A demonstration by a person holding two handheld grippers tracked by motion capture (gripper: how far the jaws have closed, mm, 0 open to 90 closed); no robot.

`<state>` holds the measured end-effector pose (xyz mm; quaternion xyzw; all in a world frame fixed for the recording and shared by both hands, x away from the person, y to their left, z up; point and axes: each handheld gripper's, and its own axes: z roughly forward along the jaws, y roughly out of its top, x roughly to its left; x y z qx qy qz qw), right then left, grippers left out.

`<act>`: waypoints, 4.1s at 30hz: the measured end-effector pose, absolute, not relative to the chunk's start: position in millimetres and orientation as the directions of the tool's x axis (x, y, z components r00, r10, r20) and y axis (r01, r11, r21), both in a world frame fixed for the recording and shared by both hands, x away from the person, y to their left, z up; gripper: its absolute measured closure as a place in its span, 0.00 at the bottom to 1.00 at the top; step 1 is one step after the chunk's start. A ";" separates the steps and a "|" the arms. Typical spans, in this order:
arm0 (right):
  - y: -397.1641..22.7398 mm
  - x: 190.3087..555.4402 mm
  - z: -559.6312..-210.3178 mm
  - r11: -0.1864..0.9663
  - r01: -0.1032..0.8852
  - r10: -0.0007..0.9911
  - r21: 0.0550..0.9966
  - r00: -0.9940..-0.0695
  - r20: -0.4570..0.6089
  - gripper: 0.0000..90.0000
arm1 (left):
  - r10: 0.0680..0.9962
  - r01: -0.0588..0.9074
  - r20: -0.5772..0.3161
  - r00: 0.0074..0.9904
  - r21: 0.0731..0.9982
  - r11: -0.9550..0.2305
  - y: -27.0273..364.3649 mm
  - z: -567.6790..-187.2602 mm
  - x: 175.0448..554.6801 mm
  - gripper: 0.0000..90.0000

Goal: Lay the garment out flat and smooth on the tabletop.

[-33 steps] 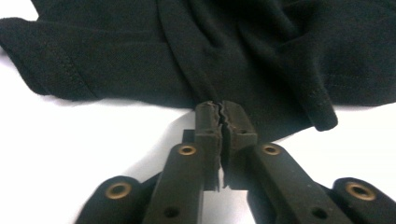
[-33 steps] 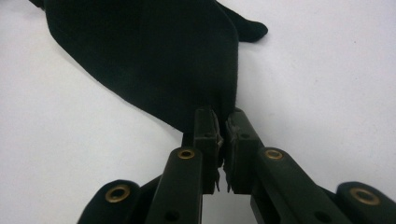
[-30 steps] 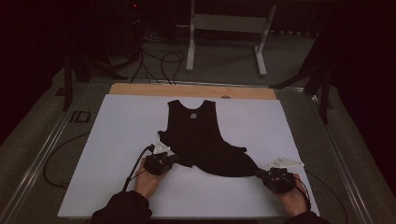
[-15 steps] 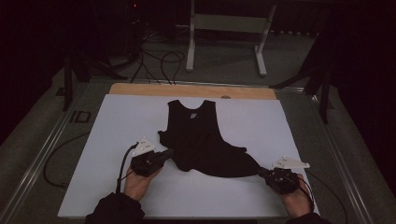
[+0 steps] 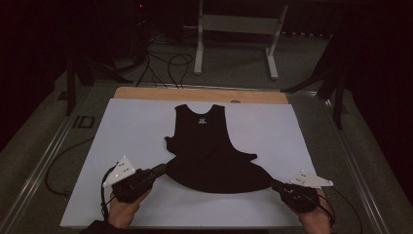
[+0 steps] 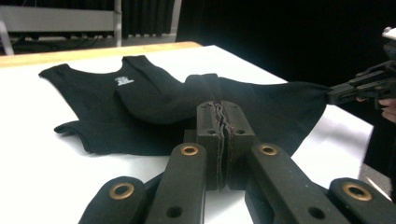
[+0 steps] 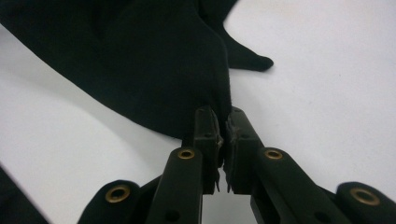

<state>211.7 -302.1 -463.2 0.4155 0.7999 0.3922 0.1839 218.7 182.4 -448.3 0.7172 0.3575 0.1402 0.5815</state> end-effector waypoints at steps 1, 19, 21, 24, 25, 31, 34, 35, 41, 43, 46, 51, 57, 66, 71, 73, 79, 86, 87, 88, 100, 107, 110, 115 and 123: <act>-302.3 208.4 -462.0 0.346 0.517 0.807 0.783 -0.590 0.033 0.94 | 0.675 0.348 -0.217 0.705 0.935 -0.063 185.1 -448.0 214.6 0.97; -303.2 182.3 -470.1 0.475 0.493 0.700 0.729 -0.714 0.027 0.56 | 0.677 0.461 -0.292 0.675 0.884 -0.079 201.2 -475.2 187.6 0.60; -306.2 185.1 -470.6 0.442 0.501 0.717 0.744 -0.695 0.042 0.48 | 0.698 0.471 -0.283 0.657 0.878 -0.088 201.6 -477.6 192.0 0.53; -311.9 190.1 -469.7 0.397 0.508 0.743 0.764 -0.667 0.057 0.45 | 0.724 0.484 -0.259 0.639 0.868 -0.116 199.2 -482.6 201.5 0.51; -313.2 192.0 -469.8 0.385 0.506 0.748 0.772 -0.661 0.060 0.45 | 0.732 0.489 -0.250 0.634 0.863 -0.128 197.4 -484.3 205.6 0.51; -311.2 208.4 -476.2 0.372 0.526 0.775 0.765 -0.629 0.055 0.47 | 0.762 0.516 -0.195 0.617 0.832 -0.205 181.2 -495.0 233.2 0.53; -303.6 222.9 -482.2 0.388 0.530 0.778 0.754 -0.627 0.040 0.49 | 0.767 0.531 -0.179 0.617 0.813 -0.238 170.2 -502.0 251.6 0.57; -301.7 225.5 -482.9 0.392 0.527 0.778 0.754 -0.628 0.035 0.49 | 0.766 0.538 -0.181 0.617 0.807 -0.243 167.4 -503.8 255.9 0.58; -296.1 232.1 -488.0 0.398 0.525 0.773 0.752 -0.634 0.033 0.50 | 0.779 0.572 -0.163 0.606 0.770 -0.284 144.7 -516.2 280.9 0.56; -296.7 231.9 -489.7 0.397 0.531 0.775 0.748 -0.631 0.036 0.50 | 0.779 0.576 -0.155 0.608 0.761 -0.298 135.7 -520.5 287.4 0.53; -298.1 231.0 -490.6 0.393 0.533 0.776 0.749 -0.629 0.041 0.50 | 0.775 0.575 -0.130 0.618 0.747 -0.334 123.1 -525.5 291.1 0.48; -298.4 229.9 -492.1 0.391 0.540 0.776 0.746 -0.628 0.048 0.50 | 0.784 0.548 -0.017 0.621 0.724 -0.418 108.2 -527.0 287.8 0.47; -295.4 229.6 -493.9 0.404 0.541 0.766 0.738 -0.641 0.051 0.50 | 0.797 0.562 -0.024 0.604 0.722 -0.404 108.4 -525.7 289.1 0.68; -290.5 229.6 -500.5 0.437 0.554 0.747 0.708 -0.662 0.057 0.50 | 0.795 0.562 -0.020 0.606 0.718 -0.410 108.8 -523.2 289.5 0.99; -291.7 229.4 -502.0 0.441 0.561 0.747 0.700 -0.662 0.059 0.50 | 0.806 0.563 -0.069 0.587 0.750 -0.346 122.1 -510.8 287.5 1.00; -292.1 229.4 -502.5 0.439 0.562 0.747 0.702 -0.661 0.062 0.50 | 0.808 0.559 -0.092 0.582 0.767 -0.315 129.9 -503.6 284.9 1.00; -290.8 229.5 -503.7 0.443 0.567 0.746 0.694 -0.663 0.066 0.50 | 0.803 0.546 -0.122 0.584 0.790 -0.277 151.0 -489.7 272.2 1.00; -290.2 232.1 -506.4 0.450 0.576 0.743 0.682 -0.665 0.071 0.50 | 0.813 0.558 -0.145 0.565 0.792 -0.247 172.2 -484.5 256.3 1.00; -290.0 232.6 -506.6 0.452 0.579 0.744 0.679 -0.665 0.072 0.50 | 0.816 0.562 -0.144 0.560 0.789 -0.247 175.4 -484.6 254.2 1.00; -289.5 233.2 -507.3 0.450 0.581 0.743 0.678 -0.664 0.077 0.51 | 0.818 0.565 -0.147 0.556 0.789 -0.242 178.3 -485.1 252.5 1.00; -291.0 231.4 -506.2 0.495 0.587 0.725 0.641 -0.685 0.067 0.96 | 0.828 0.585 -0.178 0.532 0.784 -0.208 192.6 -486.7 248.8 1.00; -301.5 215.3 -493.2 0.517 0.559 0.700 0.648 -0.712 0.056 0.98 | 0.836 0.599 -0.179 0.519 0.774 -0.206 195.1 -489.8 252.0 0.99; -304.6 204.3 -488.0 0.529 0.549 0.690 0.647 -0.722 0.049 0.98 | 0.840 0.606 -0.180 0.512 0.769 -0.204 197.7 -491.0 253.4 0.99; -310.1 191.8 -487.5 0.562 0.545 0.669 0.622 -0.742 0.044 0.98 | 0.844 0.621 -0.192 0.501 0.759 -0.195 201.1 -493.8 254.7 0.99; -308.8 185.9 -492.5 0.603 0.529 0.611 0.597 -0.788 0.081 0.77 | 0.837 0.622 -0.191 0.513 0.754 -0.209 196.0 -496.6 256.7 0.99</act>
